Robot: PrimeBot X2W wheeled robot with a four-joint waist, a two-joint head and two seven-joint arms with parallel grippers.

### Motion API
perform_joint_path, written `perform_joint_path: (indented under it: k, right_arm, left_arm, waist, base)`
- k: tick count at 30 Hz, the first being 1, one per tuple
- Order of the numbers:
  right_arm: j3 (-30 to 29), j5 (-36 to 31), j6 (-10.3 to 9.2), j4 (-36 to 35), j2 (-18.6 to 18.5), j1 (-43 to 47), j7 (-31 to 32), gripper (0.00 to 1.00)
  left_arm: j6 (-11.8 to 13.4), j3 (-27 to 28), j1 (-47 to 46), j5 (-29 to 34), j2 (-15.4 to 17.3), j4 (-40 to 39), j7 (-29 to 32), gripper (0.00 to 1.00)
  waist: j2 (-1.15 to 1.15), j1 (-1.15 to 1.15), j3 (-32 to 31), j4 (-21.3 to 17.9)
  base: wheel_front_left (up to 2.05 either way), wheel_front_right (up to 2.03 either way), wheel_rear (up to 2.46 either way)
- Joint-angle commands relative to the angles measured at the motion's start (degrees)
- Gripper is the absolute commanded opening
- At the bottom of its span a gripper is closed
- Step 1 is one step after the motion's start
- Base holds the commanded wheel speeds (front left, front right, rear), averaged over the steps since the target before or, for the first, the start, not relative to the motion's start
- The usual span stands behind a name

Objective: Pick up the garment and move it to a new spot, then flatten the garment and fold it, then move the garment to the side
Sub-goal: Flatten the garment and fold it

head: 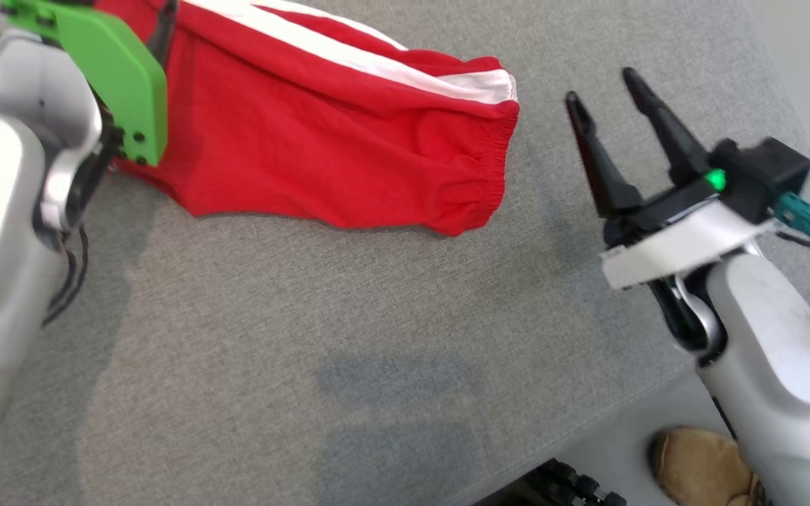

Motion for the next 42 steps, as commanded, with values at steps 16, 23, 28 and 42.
perform_joint_path:
  k: [16, 23, 28, 42]
  right_arm:
    - [-20.6, -24.2, -0.07, -21.8, 7.3, 22.2, -0.2, 1.0]
    - [-23.2, -25.8, -0.07, -19.8, 8.5, 25.1, -0.2, 1.0]
    - [-24.3, -24.8, -0.07, -17.4, 9.7, 24.1, -0.2, 1.0]
    - [-25.2, -25.5, -0.07, -14.7, 11.3, 22.8, -0.2, 1.0]
  left_arm:
    - [6.3, 1.3, 15.8, 1.1, -3.4, 2.8, -20.9, 1.0]
    - [5.7, 1.4, 15.3, -0.3, -6.2, 9.6, -24.5, 1.0]
    - [4.1, 1.3, 12.6, -1.5, -7.4, 13.7, -23.1, 1.0]
    - [3.9, -1.0, 7.6, -1.9, -8.1, 24.4, -13.9, 1.0]
  waist:
    - [0.0, 0.0, -10.8, 3.2]
    - [0.0, 0.0, -9.2, 4.5]
    - [0.0, 0.0, -6.9, 4.8]
    - [0.0, 0.0, -4.9, 4.4]
  base:
    - [0.0, 0.0, 0.0]
    - [0.0, 0.0, 0.0]
    - [0.0, 0.0, 0.0]
    - [0.0, 0.0, 0.0]
